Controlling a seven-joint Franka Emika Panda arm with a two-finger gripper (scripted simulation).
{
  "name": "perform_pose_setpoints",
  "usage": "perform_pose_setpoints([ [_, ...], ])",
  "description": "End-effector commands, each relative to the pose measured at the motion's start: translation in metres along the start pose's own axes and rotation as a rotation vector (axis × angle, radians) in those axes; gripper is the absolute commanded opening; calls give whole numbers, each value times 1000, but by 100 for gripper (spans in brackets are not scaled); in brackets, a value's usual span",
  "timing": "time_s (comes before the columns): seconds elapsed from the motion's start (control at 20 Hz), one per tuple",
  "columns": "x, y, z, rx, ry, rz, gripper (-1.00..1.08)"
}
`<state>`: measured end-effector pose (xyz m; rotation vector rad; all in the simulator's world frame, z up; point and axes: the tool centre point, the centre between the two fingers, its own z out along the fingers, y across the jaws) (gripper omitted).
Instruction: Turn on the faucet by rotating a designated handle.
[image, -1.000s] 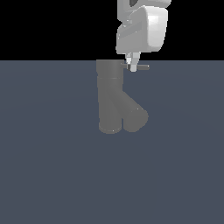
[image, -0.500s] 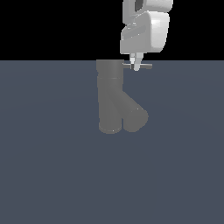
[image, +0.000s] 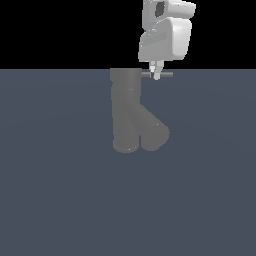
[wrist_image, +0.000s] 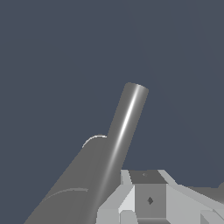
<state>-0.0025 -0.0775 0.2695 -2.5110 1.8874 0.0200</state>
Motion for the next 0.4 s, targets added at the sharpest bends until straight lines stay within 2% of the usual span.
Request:
perform_pose_setpoints([
  [0.0,32,2,0,7,10,45,-100],
  [0.35,47,-7,-1,8,10,53,-100],
])
